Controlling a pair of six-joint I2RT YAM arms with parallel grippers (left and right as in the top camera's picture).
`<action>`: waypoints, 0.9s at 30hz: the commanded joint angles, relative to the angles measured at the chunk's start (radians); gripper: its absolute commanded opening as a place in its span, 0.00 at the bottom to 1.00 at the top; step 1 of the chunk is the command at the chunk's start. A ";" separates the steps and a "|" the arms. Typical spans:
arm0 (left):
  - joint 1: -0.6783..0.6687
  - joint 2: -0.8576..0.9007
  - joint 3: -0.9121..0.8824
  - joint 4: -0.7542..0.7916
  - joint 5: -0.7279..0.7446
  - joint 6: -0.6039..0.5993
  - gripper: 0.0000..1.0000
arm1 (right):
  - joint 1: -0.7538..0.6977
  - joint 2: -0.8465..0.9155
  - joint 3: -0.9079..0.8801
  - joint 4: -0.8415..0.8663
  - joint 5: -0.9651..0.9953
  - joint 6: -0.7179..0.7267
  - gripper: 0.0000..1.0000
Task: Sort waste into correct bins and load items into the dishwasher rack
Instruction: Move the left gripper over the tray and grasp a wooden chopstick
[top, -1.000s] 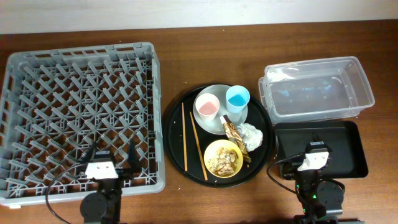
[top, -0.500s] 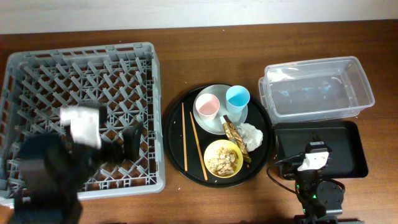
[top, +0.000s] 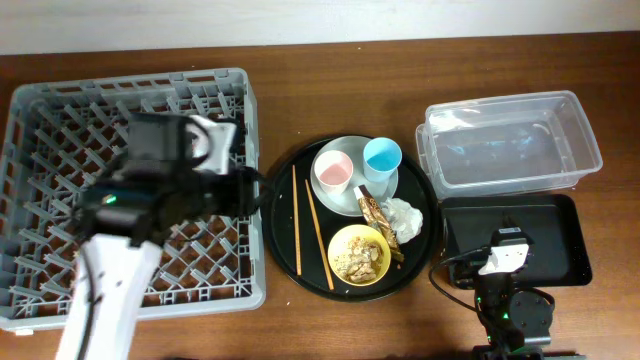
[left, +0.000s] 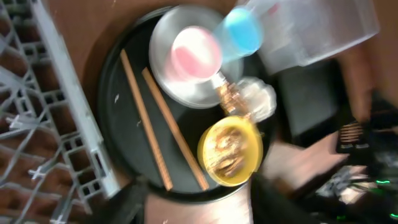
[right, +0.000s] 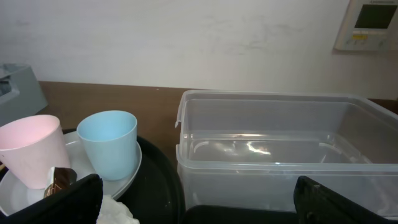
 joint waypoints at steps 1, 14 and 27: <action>-0.124 0.069 0.011 0.000 -0.267 -0.101 0.39 | -0.006 -0.005 -0.005 -0.004 0.002 0.009 0.99; -0.214 0.344 0.011 0.021 -0.314 -0.161 0.39 | -0.006 -0.005 -0.005 -0.004 0.002 0.009 0.99; -0.336 0.457 -0.002 0.085 -0.448 -0.314 0.36 | -0.006 -0.005 -0.005 -0.004 0.002 0.009 0.99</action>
